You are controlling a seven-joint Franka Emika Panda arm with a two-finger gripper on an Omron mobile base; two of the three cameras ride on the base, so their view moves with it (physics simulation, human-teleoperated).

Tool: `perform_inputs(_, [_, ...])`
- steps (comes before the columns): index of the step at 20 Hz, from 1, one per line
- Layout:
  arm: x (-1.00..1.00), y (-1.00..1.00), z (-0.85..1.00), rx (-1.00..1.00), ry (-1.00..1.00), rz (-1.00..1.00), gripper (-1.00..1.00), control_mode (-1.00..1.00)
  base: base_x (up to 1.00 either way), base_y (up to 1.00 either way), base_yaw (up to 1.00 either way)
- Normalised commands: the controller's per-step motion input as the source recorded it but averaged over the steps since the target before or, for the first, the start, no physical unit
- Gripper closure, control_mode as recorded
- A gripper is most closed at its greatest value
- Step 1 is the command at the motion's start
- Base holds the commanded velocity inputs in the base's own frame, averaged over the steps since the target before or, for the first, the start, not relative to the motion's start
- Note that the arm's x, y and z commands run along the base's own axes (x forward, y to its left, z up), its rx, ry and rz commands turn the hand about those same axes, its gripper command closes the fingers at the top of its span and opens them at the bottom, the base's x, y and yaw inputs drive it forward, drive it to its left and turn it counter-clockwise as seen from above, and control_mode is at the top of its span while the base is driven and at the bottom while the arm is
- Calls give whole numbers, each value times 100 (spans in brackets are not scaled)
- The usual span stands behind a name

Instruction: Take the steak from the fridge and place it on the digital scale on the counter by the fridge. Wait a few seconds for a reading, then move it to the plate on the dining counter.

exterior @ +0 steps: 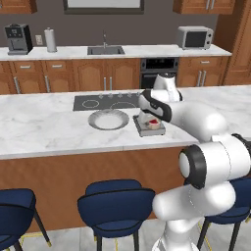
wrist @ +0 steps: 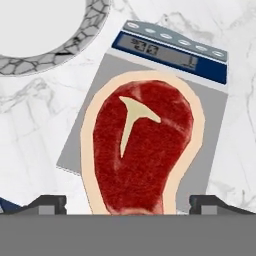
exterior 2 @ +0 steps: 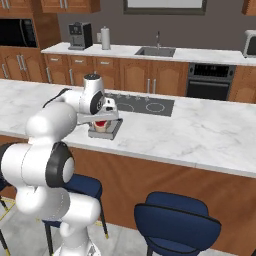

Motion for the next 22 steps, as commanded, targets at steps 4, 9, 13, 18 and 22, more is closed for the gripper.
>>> perform_inputs(4, [-97, -7, 47, 0, -2, 0, -100, -100, 0, 0, 0])
perform_inputs(9, [-100, -9, 60, 0, -1, -2, -100, -100, 0, 0, 0])
perform_inputs(13, [-100, -9, 52, 0, 0, -5, -100, -100, 0, 0, 0])
perform_inputs(18, [-97, -6, 22, 1, 0, -6, -100, -100, 0, 0, 0])
perform_inputs(22, [-90, 0, 0, 0, 0, -4, -100, -100, 0, 0, 0])
